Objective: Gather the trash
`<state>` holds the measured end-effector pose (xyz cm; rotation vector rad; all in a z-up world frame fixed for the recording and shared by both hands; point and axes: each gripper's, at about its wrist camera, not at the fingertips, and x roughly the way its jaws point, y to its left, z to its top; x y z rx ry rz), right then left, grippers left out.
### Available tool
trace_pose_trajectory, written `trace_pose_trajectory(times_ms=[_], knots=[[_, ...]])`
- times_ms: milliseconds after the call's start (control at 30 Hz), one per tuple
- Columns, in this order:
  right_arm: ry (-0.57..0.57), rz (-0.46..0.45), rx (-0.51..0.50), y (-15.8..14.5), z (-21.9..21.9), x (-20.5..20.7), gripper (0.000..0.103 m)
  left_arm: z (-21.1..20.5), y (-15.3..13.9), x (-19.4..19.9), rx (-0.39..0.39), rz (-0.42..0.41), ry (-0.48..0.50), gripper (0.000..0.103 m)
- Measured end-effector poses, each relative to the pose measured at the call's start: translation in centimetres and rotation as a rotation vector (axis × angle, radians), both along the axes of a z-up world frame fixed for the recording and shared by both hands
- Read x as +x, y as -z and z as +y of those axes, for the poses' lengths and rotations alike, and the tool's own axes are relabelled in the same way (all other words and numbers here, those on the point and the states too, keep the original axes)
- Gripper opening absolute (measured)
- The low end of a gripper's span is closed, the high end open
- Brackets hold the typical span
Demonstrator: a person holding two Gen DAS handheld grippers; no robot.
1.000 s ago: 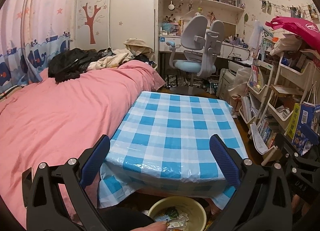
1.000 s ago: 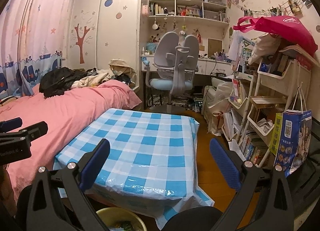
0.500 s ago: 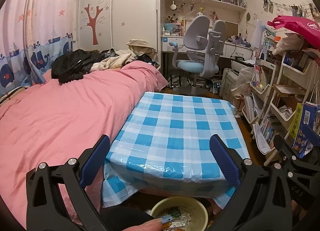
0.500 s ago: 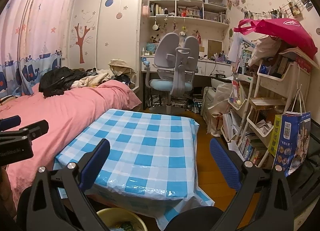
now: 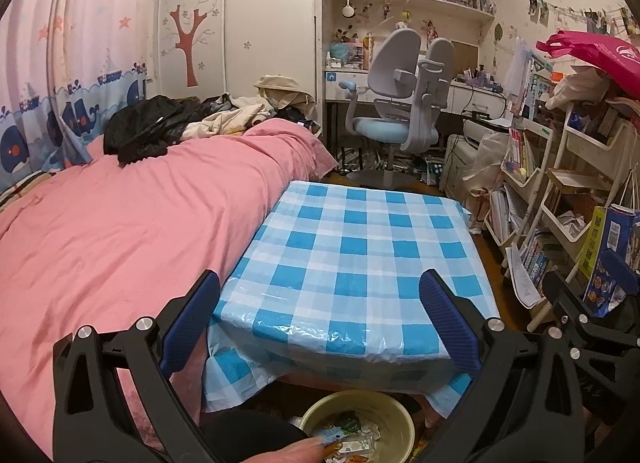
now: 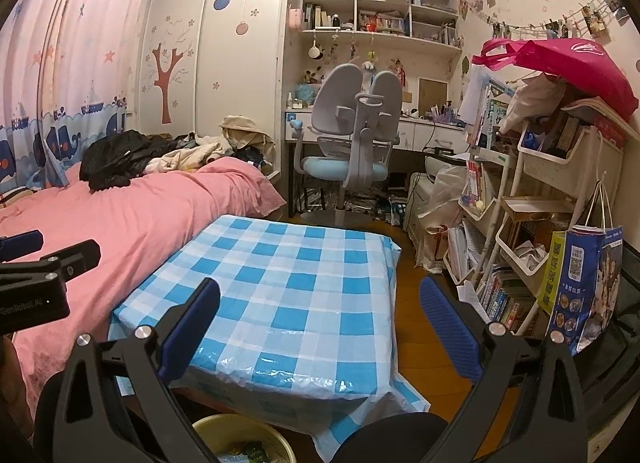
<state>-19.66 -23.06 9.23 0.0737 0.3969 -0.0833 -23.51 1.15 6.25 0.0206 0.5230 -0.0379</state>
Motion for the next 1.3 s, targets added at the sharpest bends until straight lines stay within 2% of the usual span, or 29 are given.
trace_pose_trajectory(times_ms=[467,900,1300], knots=[[-0.009,0.015,-0.009,0.4,0.1,0.1,0.096,-0.3,0.1,-0.3,-0.011,0.033,0.004,0.096],[-0.016,0.025,-0.009,0.6,0.0,0.2,0.096,0.0,-0.6,-0.8,0.032,0.080,-0.044,0.096],[-0.026,0.036,-0.010,0.9,0.0,0.3,0.096,-0.5,-1.9,-1.4,0.061,0.096,-0.038,0.096]])
